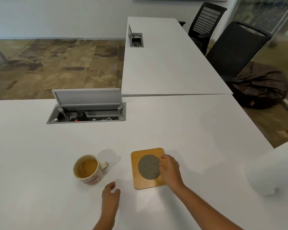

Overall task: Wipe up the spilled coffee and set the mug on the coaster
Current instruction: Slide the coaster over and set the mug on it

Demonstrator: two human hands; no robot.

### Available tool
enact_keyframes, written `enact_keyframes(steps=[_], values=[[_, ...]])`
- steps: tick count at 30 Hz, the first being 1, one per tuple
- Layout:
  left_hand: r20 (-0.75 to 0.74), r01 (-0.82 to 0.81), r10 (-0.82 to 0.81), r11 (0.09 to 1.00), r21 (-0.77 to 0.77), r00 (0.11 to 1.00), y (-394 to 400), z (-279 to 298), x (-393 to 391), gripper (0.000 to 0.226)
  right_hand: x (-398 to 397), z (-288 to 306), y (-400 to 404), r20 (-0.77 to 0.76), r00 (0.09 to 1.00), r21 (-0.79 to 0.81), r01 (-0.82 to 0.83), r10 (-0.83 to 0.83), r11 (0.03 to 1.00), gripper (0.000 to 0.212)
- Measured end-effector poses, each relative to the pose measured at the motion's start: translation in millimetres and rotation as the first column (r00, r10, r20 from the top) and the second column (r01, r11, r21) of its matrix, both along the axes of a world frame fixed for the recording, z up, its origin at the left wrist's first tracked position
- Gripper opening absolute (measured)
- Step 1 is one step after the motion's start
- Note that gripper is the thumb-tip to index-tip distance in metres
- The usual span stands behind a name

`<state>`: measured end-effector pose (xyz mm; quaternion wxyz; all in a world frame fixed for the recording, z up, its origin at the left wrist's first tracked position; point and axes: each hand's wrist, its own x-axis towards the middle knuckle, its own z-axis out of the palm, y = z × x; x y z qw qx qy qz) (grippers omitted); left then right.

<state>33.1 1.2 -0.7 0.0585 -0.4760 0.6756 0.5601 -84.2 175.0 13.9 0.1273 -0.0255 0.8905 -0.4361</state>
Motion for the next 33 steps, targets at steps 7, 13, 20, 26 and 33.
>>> enact_keyframes(steps=[7,13,20,26,33], values=[[-0.097,-0.243,0.24,0.97,-0.017,0.966,-52,6,36,0.041,13,13,-59,-0.006,0.984,-0.035,-0.178,0.177,0.983,0.027],[-0.225,-0.25,0.21,0.953,-0.172,0.952,-78,18,33,0.062,22,28,-111,0.007,0.796,0.045,-0.605,0.605,0.795,0.056],[-0.304,-0.07,-0.038,0.939,-0.337,0.952,-92,35,24,0.078,25,46,-162,0.114,0.657,0.037,-0.752,0.745,0.658,0.093],[-0.204,0.014,-0.101,0.921,-0.389,0.974,-106,41,20,0.087,27,39,-178,0.169,0.719,0.087,-0.692,0.674,0.716,0.09],[-0.15,0.126,-0.204,0.901,-0.415,0.967,-116,35,17,0.078,14,27,-177,0.172,0.758,0.081,-0.647,0.629,0.758,0.042]])
